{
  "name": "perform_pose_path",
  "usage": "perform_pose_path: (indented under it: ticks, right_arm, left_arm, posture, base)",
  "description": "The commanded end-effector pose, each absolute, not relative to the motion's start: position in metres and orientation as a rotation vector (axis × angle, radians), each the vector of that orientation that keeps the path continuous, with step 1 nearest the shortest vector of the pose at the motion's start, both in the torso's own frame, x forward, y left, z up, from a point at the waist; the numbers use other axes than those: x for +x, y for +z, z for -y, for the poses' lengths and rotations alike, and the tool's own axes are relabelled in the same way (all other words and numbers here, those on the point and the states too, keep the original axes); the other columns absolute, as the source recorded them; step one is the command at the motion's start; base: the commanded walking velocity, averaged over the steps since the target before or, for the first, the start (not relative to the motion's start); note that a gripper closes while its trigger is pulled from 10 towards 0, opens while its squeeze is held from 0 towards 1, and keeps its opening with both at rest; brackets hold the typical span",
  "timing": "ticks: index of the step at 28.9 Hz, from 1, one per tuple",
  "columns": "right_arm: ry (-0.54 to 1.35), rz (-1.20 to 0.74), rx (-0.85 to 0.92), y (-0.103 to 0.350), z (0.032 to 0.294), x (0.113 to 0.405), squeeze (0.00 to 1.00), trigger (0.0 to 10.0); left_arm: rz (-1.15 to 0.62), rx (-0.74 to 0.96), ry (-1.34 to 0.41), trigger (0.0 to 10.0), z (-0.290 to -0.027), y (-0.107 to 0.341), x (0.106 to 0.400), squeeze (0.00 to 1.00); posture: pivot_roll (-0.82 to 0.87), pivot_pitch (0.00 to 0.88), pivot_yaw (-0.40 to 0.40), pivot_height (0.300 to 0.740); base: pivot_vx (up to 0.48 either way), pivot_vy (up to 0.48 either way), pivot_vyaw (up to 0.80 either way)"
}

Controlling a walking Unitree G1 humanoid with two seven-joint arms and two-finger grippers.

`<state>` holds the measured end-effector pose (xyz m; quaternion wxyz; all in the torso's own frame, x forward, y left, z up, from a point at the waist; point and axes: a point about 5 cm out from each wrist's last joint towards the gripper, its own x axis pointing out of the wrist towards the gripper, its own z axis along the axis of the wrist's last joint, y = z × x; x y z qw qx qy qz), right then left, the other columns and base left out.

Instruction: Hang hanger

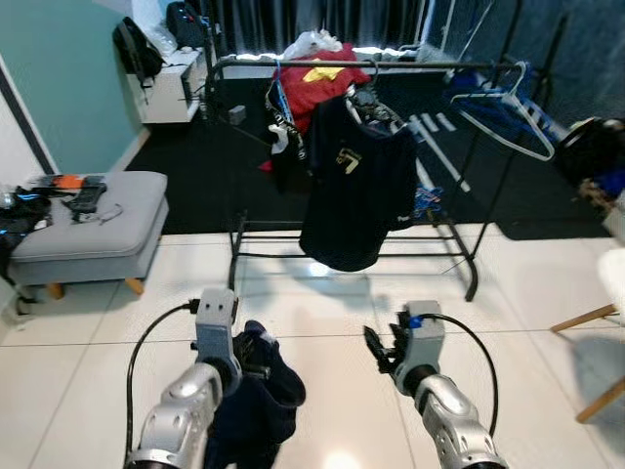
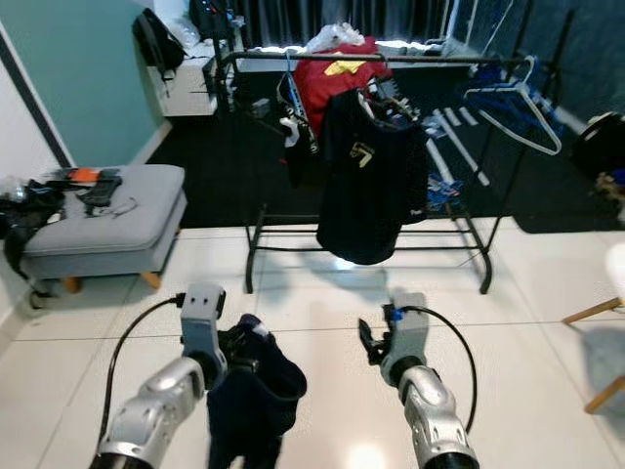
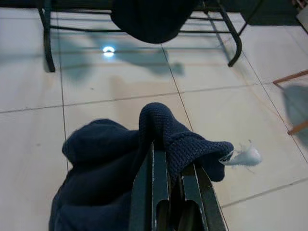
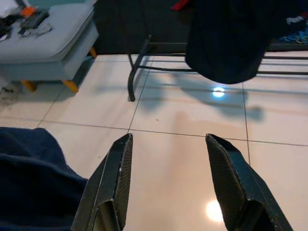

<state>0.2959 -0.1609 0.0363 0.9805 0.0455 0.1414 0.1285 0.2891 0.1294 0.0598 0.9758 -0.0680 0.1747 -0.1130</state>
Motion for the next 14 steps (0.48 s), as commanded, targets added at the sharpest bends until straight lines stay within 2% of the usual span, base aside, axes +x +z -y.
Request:
perform_pose_path:
  ticks: [1, 14]
  right_arm:
    - [0.278, -0.328, 0.087, 0.029, 0.158, 0.293, 0.00, 10.0]
    - [0.274, -0.272, 0.091, 0.041, 0.163, 0.294, 0.00, 10.0]
  left_arm:
    - [-0.314, -0.143, -0.225, 10.0, -0.127, 0.064, 0.288, 0.00]
    - [-0.230, -0.174, -0.314, 10.0, -0.110, 0.075, 0.290, 0.00]
  posture:
    - [0.01, 0.049, -0.064, 0.740]
    - [-0.04, 0.061, -0.017, 0.740]
  base:
    - [0.000, 0.000, 0.00]
    - [0.000, 0.000, 0.00]
